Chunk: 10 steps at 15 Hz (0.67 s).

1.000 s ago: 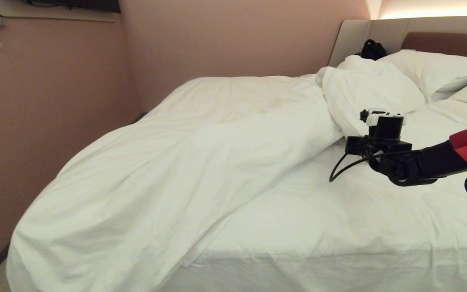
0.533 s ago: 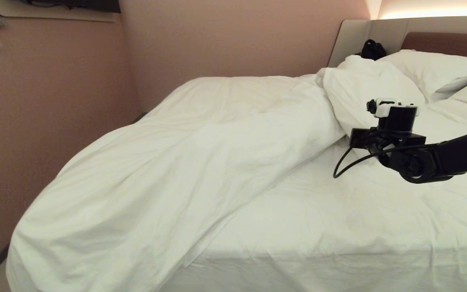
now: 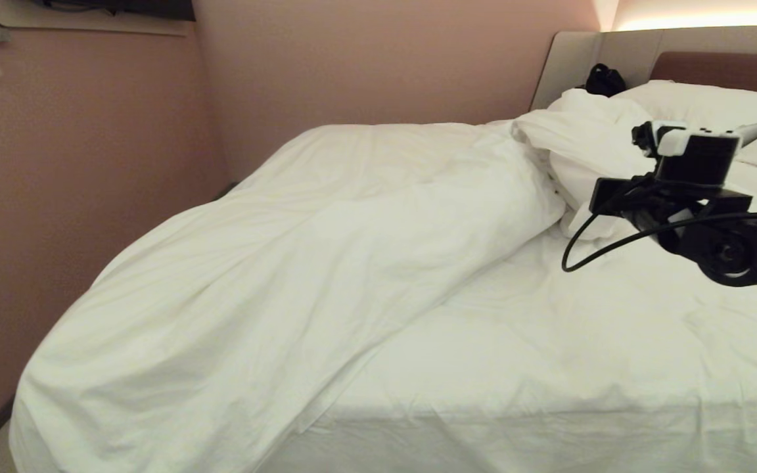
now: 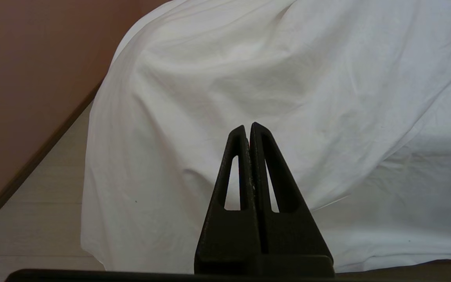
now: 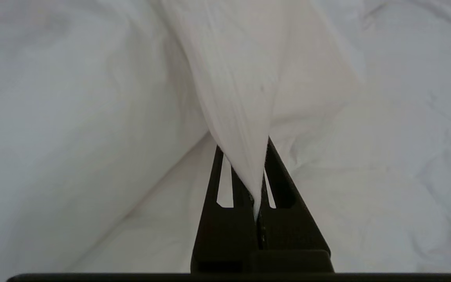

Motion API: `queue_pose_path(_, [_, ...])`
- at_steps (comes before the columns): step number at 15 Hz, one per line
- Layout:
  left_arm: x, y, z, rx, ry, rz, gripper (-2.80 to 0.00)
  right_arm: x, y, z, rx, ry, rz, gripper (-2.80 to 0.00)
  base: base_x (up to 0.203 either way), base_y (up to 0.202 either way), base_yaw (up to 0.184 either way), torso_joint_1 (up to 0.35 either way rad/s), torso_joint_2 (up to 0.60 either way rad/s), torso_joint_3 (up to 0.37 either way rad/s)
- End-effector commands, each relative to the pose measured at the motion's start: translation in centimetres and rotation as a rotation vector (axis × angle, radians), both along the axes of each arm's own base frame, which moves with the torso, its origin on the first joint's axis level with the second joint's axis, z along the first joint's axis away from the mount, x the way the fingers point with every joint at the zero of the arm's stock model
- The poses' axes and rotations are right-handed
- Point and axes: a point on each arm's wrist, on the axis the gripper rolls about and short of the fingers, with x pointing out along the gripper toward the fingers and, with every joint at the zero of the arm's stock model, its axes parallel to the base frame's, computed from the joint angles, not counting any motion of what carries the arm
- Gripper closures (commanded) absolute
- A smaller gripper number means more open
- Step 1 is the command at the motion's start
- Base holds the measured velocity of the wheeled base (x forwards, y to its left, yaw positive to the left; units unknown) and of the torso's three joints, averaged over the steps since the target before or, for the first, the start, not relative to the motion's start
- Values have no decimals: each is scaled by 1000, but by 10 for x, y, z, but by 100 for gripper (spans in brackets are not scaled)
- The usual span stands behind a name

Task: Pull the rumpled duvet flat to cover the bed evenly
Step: Flatten the corners of the folded blanket

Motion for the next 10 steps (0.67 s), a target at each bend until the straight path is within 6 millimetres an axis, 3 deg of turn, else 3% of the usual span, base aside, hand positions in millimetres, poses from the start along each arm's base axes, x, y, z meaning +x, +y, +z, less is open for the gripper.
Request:
queue_pose_path(1, [0,0,0,0,-1,1,0,-25,-2,26,8,-33,15,0,0,0,0,0,0,0])
queue_pose_path(6, [0,0,0,0,-1,1,0,-74,-9,67,19,-109,29,0,0,0,0,0,0,0])
queue_pose_path(10, [0,0,0,0,-1,1,0,-105,-12,88,33,-164,33,0,0,0,0,0,0,0])
